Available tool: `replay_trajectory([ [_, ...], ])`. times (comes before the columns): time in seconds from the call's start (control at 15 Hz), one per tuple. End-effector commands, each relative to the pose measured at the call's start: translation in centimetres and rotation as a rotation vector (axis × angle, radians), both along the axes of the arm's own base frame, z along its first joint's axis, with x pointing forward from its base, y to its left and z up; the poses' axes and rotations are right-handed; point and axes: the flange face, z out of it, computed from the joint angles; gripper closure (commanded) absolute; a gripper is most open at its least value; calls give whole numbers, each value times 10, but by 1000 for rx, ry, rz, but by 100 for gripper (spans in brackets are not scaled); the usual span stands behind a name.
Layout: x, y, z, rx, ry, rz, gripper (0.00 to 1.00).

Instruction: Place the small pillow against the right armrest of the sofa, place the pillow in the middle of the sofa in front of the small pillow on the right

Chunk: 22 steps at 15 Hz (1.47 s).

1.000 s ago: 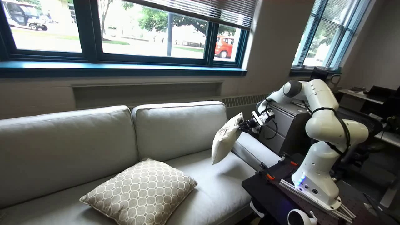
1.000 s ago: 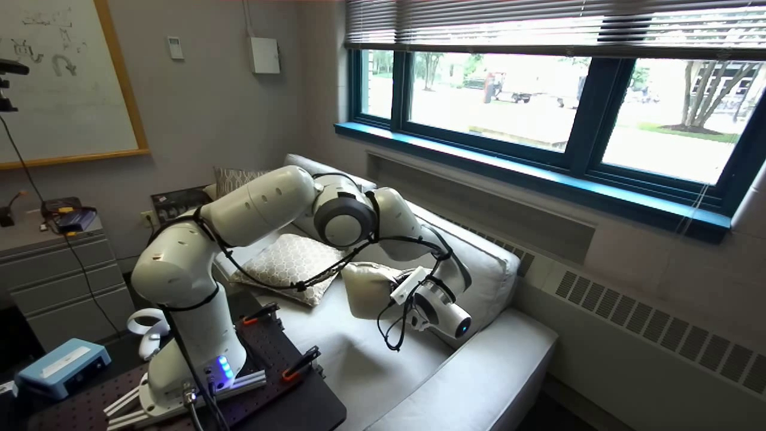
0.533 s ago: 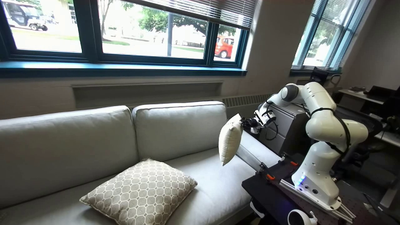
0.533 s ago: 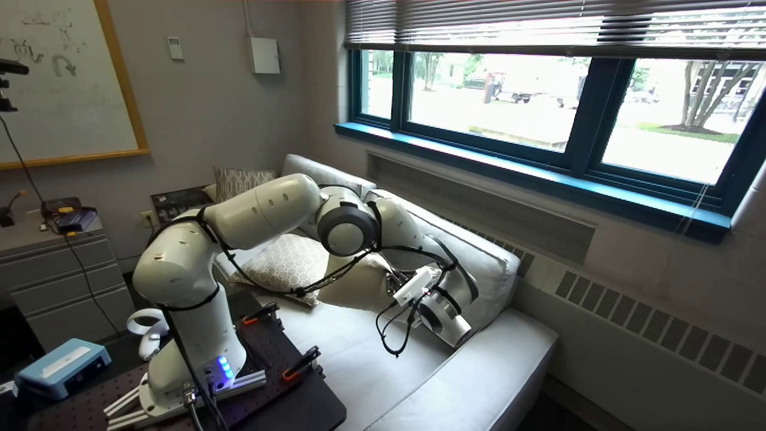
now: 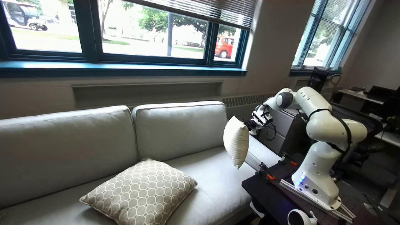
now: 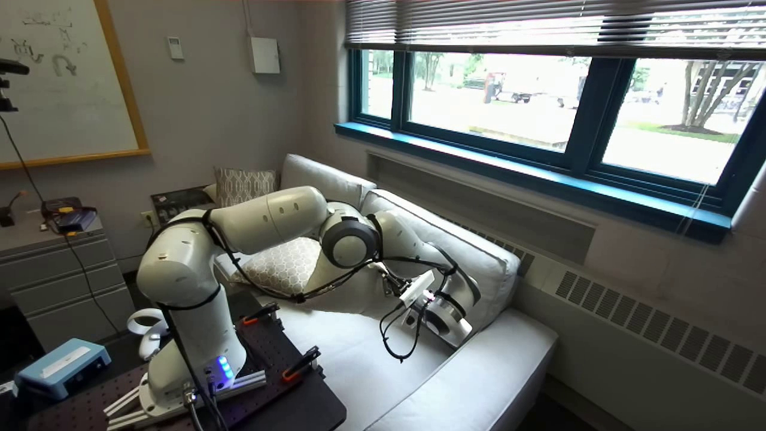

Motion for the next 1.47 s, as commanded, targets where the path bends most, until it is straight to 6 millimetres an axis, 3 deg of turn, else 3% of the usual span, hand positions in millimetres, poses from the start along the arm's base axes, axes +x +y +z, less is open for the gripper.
replay_trajectory([
  [0.0, 15, -21, 0, -200, 45, -56, 98],
  [0.33, 26, -43, -8, -527, 36, -160, 98],
  [0.67, 50, -37, -2, -843, 17, -234, 98],
  [0.87, 65, -19, 19, -1023, -9, -242, 98],
  [1.0, 75, 2, 33, -1114, -29, -154, 98],
  [1.4, 82, 67, 60, -951, -129, 187, 98],
])
